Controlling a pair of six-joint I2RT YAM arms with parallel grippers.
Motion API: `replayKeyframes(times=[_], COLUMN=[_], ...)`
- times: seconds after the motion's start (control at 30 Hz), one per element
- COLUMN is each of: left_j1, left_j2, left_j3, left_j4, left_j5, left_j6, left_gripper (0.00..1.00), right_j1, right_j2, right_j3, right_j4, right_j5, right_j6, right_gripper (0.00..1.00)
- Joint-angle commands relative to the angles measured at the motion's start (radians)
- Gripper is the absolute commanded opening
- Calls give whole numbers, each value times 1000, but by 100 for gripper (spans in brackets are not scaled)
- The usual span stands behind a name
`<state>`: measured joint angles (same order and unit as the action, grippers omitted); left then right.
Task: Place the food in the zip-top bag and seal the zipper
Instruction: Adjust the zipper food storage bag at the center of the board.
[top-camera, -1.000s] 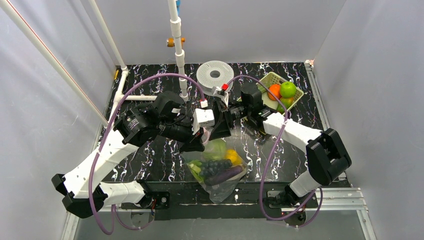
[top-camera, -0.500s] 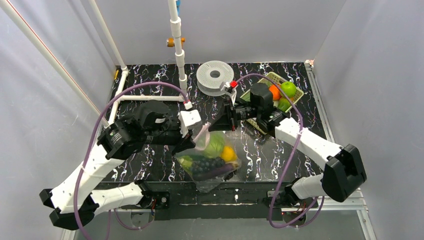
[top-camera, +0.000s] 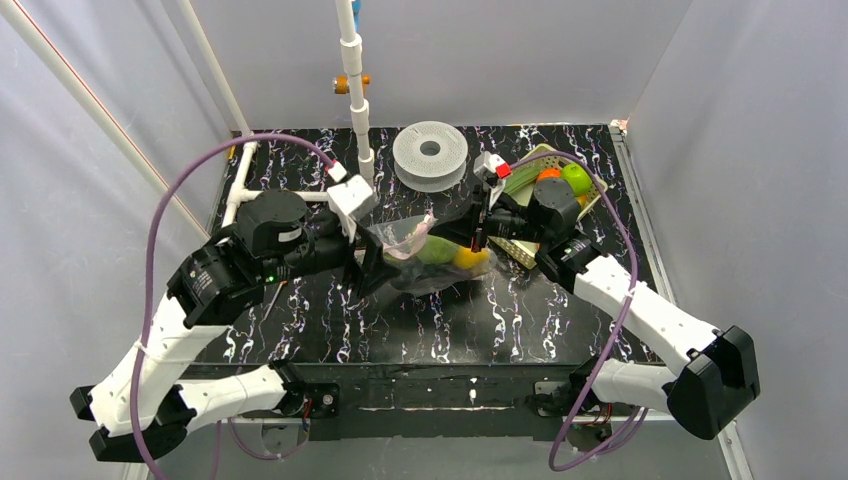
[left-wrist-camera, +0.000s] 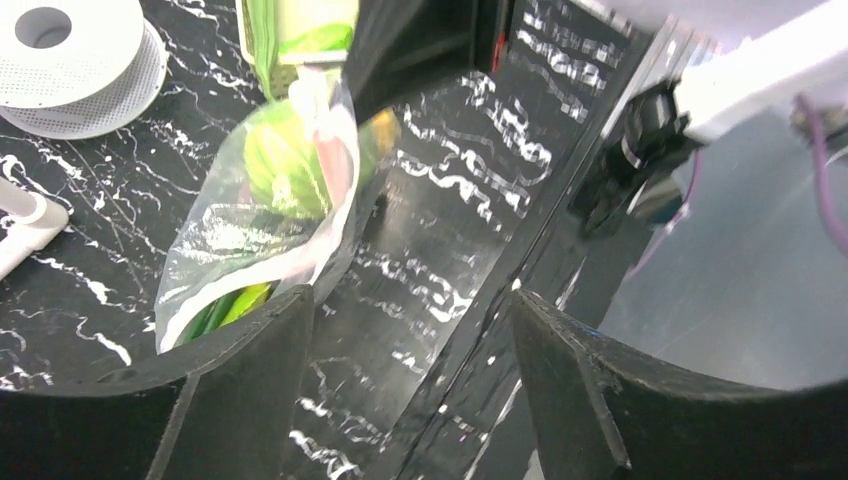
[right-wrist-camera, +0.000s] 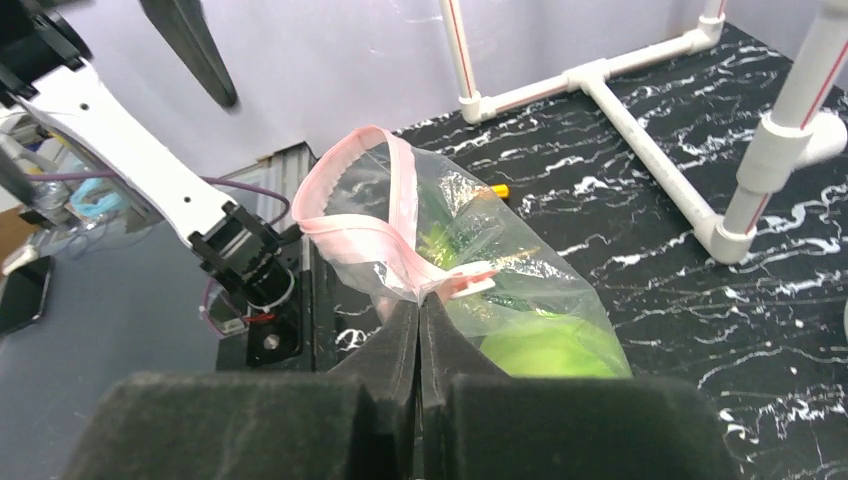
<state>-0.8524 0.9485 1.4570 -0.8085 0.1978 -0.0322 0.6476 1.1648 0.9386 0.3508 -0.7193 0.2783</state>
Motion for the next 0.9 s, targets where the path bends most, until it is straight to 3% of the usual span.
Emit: replayKeyframes(times=[0.0,0.17,0.3,0.47,0.6,0.7,0.8,0.87], left_j1=[1,20,80,93,96,96,96,95], left_j2=[52,166,280,243,260,261,235,229], left_j3=[130,272,329,183,142,101,39,17], left_j4=[34,-64,-203,-64,4,24,72,81], left_j5=[-70,-220,-224,-36,137,206,271,267], left_j6=[-164,-205,-169,-143,-171,-175,-170,-155], left_gripper=[72,72,66,71,68,57,27,3], right_j1=[-3,-3,-3,-3,-3,-3,-3,-3], right_j2=[-41,-77,-100,-116,-127,-133,-138,-143], right_j3=[-29,-62,-73,-76,-77,-70,-54,-32], right_j4=[141,106,82,70,63,42,5,-53], right_j5=[16,21,32,19,26,37,42,64], right_j6=[-40,-84,-96,-93,-94,-92,-77,-56], right_gripper=[1,1,1,1,1,1,1,11])
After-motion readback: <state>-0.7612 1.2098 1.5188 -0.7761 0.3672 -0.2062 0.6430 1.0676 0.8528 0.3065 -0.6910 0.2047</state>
